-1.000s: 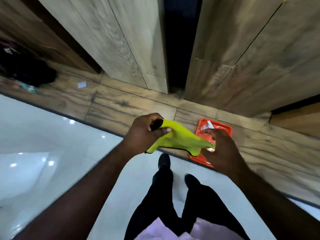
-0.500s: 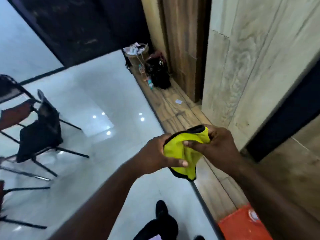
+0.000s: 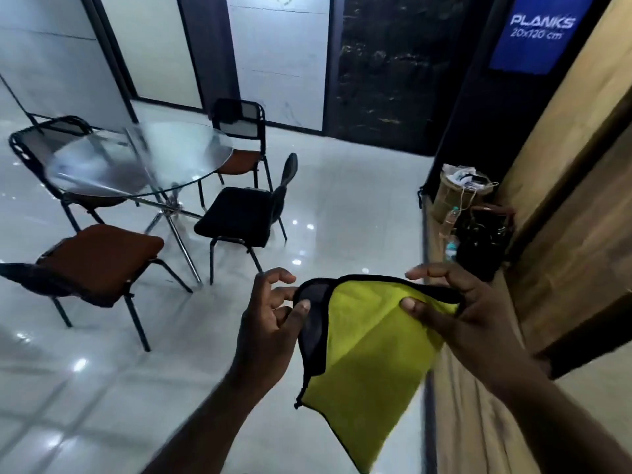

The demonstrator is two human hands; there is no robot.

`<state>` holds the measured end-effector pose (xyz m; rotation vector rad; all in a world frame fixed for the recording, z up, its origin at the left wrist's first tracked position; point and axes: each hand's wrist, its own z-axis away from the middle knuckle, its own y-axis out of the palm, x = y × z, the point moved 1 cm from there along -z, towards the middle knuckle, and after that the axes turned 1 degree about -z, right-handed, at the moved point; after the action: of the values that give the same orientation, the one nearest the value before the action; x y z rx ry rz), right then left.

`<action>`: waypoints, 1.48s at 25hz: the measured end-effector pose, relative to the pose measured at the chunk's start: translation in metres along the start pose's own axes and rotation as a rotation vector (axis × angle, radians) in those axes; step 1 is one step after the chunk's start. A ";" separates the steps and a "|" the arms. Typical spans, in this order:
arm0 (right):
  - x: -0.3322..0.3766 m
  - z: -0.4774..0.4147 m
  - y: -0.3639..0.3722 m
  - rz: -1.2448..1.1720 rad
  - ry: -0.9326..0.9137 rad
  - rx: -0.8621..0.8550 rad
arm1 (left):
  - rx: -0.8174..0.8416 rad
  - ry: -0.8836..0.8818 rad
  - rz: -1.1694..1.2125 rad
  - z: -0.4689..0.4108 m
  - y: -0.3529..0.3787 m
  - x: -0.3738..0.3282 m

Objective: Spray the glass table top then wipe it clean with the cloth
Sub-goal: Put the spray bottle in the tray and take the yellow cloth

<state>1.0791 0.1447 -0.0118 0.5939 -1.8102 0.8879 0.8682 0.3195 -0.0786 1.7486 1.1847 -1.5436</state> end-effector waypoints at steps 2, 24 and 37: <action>0.007 -0.043 0.048 0.003 -0.047 0.071 | -0.022 0.073 -0.144 -0.037 -0.046 0.004; 0.017 -0.548 0.267 0.163 -0.521 0.791 | -0.606 -0.025 -0.537 -0.390 -0.208 -0.013; 0.089 -0.708 0.521 -0.265 -0.294 0.834 | -0.847 -0.070 -0.320 -0.526 -0.437 0.054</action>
<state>1.0623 1.0237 0.0795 1.5156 -1.4985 1.4176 0.7577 0.9832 0.0537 0.9681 1.7940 -0.9891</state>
